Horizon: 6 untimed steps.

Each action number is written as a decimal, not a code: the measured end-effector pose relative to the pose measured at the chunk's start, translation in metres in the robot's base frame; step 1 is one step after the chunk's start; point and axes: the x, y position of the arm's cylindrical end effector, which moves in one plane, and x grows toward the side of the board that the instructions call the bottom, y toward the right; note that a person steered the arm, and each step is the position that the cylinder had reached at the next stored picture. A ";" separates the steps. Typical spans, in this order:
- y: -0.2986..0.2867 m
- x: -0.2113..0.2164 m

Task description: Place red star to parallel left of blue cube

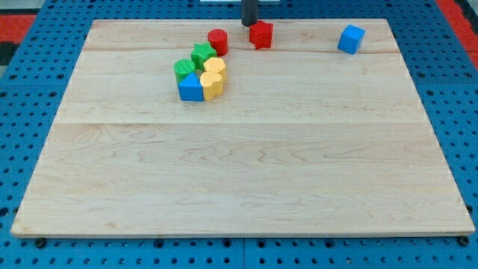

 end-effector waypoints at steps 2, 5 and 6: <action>0.005 0.028; 0.016 0.030; -0.003 0.049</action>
